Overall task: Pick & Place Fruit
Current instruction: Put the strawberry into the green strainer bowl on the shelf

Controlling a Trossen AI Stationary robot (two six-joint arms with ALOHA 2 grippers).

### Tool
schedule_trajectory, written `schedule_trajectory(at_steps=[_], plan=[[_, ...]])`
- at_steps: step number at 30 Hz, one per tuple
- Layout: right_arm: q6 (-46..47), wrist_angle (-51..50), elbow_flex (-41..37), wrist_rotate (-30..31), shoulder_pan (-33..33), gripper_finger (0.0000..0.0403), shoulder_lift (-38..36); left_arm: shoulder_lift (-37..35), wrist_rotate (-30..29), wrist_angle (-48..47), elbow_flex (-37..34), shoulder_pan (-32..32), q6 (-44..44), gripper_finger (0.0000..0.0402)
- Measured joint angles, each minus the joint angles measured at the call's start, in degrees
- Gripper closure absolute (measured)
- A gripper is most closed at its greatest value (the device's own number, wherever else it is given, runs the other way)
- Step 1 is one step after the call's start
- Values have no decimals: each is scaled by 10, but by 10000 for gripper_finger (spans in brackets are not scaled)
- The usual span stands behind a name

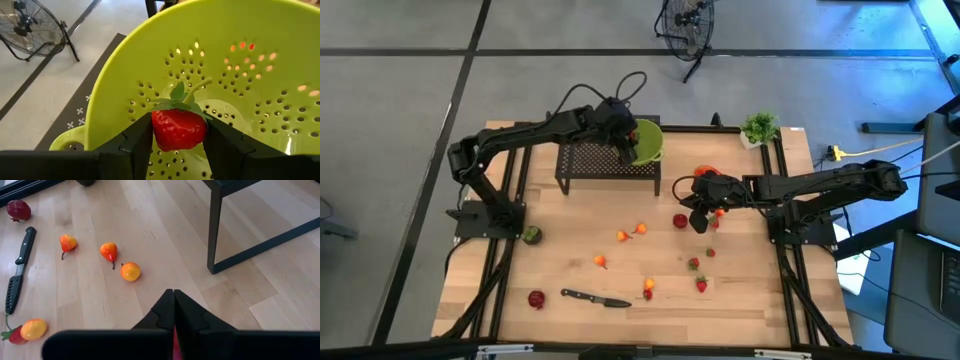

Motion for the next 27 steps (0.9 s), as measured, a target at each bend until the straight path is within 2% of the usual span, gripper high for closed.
schedule_trajectory(at_steps=[9,22,27], plan=[[0,0,0,0,0,369,0,-1,2,0,0,-5,11,247],[-2,0,0,0,0,399,0,-12,11,1,0,-8,31,247],[-2,0,0,0,0,389,0,-16,17,-3,0,-9,31,247]])
